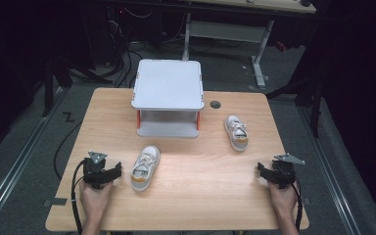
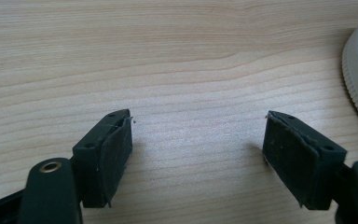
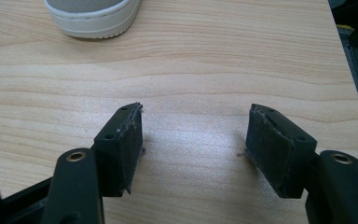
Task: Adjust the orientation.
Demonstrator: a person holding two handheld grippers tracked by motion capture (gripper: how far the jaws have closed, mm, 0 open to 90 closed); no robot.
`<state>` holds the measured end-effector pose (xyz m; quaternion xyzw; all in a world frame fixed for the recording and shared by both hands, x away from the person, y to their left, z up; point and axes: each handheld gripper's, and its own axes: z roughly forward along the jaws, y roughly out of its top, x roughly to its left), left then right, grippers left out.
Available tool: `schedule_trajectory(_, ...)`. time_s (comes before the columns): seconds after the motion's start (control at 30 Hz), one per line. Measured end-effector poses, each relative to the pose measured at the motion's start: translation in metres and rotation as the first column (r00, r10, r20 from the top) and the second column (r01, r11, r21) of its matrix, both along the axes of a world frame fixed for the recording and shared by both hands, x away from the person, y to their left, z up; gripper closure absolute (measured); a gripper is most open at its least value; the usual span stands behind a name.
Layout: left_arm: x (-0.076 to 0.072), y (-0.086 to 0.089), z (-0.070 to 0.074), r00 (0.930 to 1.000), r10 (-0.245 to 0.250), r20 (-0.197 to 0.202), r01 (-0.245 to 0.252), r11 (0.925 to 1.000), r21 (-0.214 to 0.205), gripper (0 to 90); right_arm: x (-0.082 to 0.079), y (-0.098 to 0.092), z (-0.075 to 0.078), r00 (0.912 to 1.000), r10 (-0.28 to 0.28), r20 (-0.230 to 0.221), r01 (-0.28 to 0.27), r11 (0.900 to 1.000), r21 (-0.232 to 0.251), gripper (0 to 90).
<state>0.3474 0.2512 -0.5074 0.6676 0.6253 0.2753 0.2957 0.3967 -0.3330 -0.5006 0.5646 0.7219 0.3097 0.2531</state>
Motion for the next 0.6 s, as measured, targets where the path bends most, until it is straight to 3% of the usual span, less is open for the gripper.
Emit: schedule_trajectory(0.6,-0.0022,-0.0003,0.0002,0.9999,-0.010,0.006,0.010,0.9999,-0.003,27.5,0.0003,0.0003,0.0000,1.0000,0.007,-0.002,-0.007,1.0000,-0.001,34.7)
